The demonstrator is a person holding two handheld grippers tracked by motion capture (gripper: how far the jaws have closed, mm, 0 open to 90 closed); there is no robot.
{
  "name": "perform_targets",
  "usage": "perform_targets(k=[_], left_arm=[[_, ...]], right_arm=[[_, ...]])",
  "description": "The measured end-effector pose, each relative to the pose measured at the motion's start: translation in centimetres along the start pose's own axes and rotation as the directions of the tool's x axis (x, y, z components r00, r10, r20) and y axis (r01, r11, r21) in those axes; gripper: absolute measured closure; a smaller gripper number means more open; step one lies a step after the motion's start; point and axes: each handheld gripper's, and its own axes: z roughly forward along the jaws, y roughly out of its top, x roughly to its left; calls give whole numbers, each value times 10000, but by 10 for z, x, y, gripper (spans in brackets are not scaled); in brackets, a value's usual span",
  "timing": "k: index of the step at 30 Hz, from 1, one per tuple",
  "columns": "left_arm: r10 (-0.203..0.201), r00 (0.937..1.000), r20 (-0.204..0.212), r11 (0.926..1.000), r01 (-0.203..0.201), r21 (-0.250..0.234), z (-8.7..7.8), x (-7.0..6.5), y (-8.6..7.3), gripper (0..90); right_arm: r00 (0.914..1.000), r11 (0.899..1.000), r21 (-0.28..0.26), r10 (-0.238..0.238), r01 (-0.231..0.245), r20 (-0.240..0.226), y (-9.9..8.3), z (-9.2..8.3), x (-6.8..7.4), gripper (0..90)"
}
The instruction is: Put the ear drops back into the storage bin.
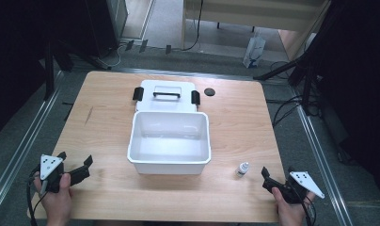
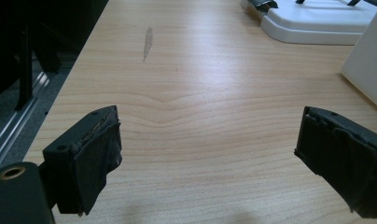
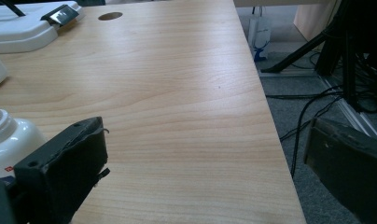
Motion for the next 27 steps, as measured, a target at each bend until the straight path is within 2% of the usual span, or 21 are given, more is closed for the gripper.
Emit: perform_targets(k=[2,7,11,14,16,21,23,24,25,27], left_arm=[[18,10000,-4,10000,-18,-10,0,0,0,74],[33,10000,16,10000,-33,-21,0,0,0,74],[53,10000,30,10000,-53,0,0,0,0,74],[42,10000,31,10000,-42,-13,0,0,0,74],[-1,10000,43,10000,1,-27,0,0,0,74],[41,10000,54,10000,-41,3,0,0,0,74],[22,10000,56,10000,-22,-7,1,0,0,74],[29,10000,61,10000,-29,-4,1,0,0,74],[29,10000,61,10000,-29,-4,1,0,0,74],[6,10000,70,10000,-6,-17,1,0,0,74]], right_arm=[[10000,10000,36,49,-49,-42,0,0,0,0],[9998,9997,157,-202,201,50,1,2,2,5],[9994,9982,488,-358,356,30,1,4,4,9],[9985,9942,939,-518,532,-170,2,5,5,9],[9951,9858,1361,-954,980,-254,2,4,6,9],[9924,9804,1547,-1183,1223,-351,10,1,6,11],[9887,9735,1729,-1448,1494,-387,16,-1,7,24],[9801,9588,2038,-1908,1979,-539,21,-1,10,30],[9801,9588,2038,-1908,1979,-539,21,-1,10,30],[9680,9374,2419,-2388,2504,-766,27,0,14,33]])
